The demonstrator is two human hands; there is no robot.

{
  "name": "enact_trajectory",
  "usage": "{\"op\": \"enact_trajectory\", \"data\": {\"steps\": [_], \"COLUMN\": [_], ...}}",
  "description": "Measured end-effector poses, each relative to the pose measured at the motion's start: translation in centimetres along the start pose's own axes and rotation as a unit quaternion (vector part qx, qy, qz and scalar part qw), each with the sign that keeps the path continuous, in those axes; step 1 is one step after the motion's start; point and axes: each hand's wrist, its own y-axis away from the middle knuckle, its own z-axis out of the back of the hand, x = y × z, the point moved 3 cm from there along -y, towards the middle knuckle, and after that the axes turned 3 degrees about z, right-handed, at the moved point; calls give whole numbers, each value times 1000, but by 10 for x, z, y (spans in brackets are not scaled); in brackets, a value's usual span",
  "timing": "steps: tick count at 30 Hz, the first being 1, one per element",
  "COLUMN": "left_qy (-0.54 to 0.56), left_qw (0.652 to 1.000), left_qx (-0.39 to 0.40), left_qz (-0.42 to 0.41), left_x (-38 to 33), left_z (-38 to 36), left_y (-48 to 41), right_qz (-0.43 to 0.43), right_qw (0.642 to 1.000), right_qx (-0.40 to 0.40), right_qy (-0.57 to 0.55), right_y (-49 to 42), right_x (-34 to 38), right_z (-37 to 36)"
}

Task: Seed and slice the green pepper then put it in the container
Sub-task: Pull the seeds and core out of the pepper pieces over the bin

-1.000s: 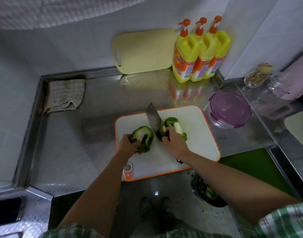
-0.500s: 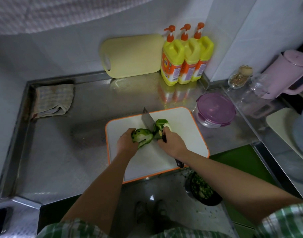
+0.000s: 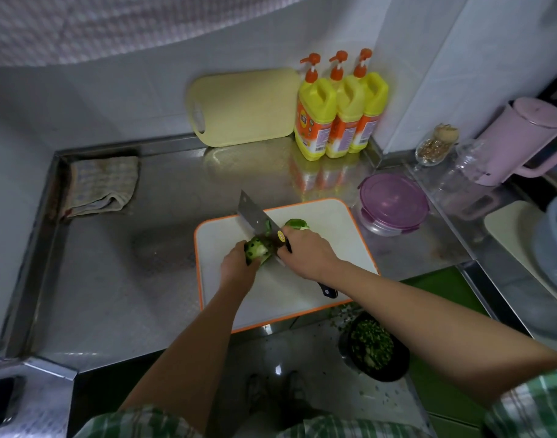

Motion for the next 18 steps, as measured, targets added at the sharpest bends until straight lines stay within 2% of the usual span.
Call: {"op": "enact_trajectory", "data": {"steps": [10,18], "left_qy": [6,-46], "left_qw": [1000,999], "left_qx": [-14,-8], "left_qz": [5,-20], "left_x": [-3,-7], "left_z": [-1,-3], "left_y": [2,0], "right_qz": [8,-6], "right_qw": [999,998], "right_qx": [-8,27], "right_qy": [34,56], "right_y": [11,10], "right_x": [3,9], "right_z": [4,7]}}
